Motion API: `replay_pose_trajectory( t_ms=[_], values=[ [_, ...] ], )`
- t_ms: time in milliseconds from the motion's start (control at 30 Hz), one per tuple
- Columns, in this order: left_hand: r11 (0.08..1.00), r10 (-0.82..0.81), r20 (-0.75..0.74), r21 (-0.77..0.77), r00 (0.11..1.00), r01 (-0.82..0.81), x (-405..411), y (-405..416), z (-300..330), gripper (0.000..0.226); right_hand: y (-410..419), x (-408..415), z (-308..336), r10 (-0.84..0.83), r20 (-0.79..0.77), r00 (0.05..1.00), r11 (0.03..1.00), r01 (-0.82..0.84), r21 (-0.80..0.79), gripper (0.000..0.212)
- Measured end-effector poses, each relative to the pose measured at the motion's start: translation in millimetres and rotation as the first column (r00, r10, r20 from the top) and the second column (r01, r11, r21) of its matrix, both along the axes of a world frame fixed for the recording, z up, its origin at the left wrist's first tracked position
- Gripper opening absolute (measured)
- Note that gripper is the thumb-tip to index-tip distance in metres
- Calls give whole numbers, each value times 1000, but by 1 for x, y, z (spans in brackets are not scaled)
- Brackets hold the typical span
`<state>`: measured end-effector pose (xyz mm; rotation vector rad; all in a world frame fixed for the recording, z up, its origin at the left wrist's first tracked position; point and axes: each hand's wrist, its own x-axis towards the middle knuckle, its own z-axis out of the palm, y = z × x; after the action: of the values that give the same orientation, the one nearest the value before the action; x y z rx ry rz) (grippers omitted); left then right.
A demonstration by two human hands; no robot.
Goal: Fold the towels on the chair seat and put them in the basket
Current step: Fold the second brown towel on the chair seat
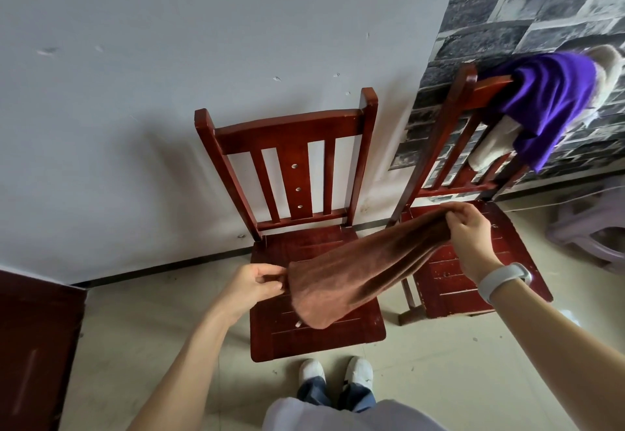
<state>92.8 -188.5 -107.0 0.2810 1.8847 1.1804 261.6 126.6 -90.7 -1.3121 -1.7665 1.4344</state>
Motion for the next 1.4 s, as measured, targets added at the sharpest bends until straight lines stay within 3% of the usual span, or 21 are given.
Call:
replay_pose_trajectory(
  t_ms=[67, 167, 267, 400, 467, 633, 767, 867, 1000, 1133, 1233, 1400],
  values=[
    [997, 82, -32, -10, 996, -82, 0, 2, -3, 23, 3, 1, -1, -26, -2, 1000, 1000, 26, 18, 23],
    [985, 140, -266, -62, 954, -162, -3, 4, -7, 14, 7, 6, -4, -55, 16, 998, 998, 54, 31, 20],
    [972, 11, -561, -188, 828, -140, -10, 2, -12, 7, 9, 11, -8, -19, 65, 998, 999, 16, 49, 19],
    [970, -79, -720, -215, 689, -114, -15, 1, -13, 7, 5, 14, -11, 53, 115, 992, 990, -67, 122, 16],
    [979, -84, -718, -187, 691, -76, -17, -2, -10, 5, 2, 17, -11, 81, 142, 987, 979, -106, 173, 16],
    [988, -110, -695, -154, 710, 3, -14, -15, -7, 29, -4, 29, -7, 236, 223, 946, 930, -287, 231, 26],
    [992, -80, -677, -128, 732, -11, -7, -26, -14, 20, -18, 42, -21, 416, 465, 782, 824, -540, 170, 32],
    [992, -77, -612, -124, 787, 0, 6, -40, -23, 14, -30, 59, -39, 467, 587, 662, 741, -655, 148, 22],
    [987, 98, -453, -68, 886, -144, 31, -55, -34, 8, -44, 77, -51, 388, 597, 702, 711, -640, 291, 7],
    [949, 256, -535, -19, 805, -314, 49, -61, -45, 2, -55, 82, -57, 347, 533, 772, 739, -575, 352, 3],
    [920, 294, -621, -24, 727, -392, 47, -58, -56, 12, -59, 75, -65, 300, 542, 785, 764, -538, 357, 6],
    [887, 306, -611, -96, 730, -451, 15, -40, -86, 21, -55, 36, -99, 321, 583, 746, 783, -555, 280, 16]
  ],
)
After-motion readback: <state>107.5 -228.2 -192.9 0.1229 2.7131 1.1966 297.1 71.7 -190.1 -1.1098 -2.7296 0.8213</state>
